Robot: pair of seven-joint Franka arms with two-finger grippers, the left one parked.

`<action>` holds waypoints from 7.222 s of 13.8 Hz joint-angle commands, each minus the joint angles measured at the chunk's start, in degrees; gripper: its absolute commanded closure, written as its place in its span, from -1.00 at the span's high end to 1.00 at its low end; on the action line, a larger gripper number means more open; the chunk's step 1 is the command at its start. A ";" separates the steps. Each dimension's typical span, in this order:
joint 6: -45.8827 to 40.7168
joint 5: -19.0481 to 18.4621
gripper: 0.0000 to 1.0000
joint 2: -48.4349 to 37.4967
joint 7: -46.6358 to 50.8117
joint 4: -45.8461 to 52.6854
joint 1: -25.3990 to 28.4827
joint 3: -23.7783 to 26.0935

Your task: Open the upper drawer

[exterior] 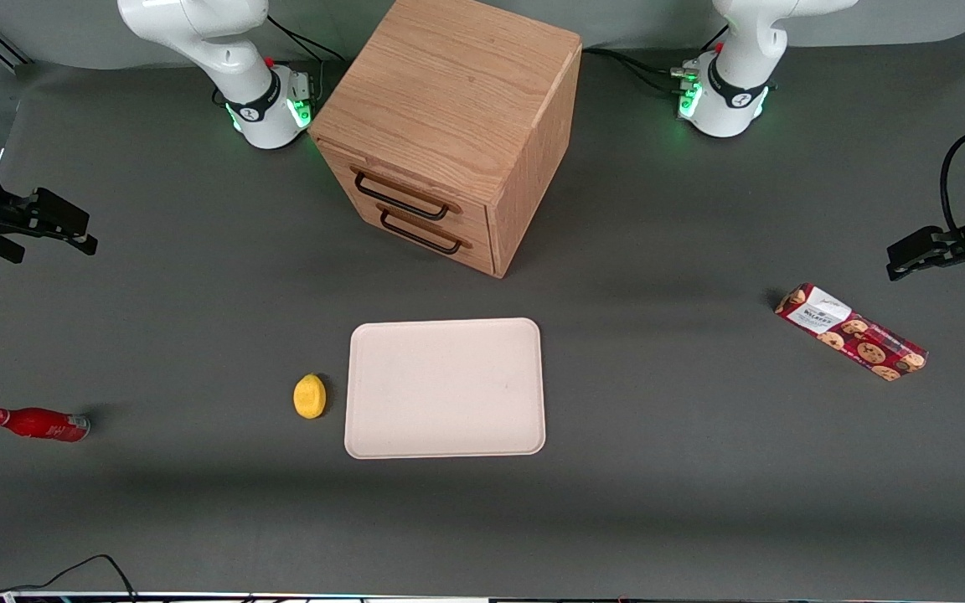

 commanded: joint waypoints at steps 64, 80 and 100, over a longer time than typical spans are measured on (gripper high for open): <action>0.69 23.78 1.00 16.00 -23.44 -12.29 25.74 3.78; 5.35 23.60 1.00 19.34 -25.46 -14.32 25.39 4.48; 5.88 18.50 1.00 22.41 -30.47 -7.29 22.32 2.90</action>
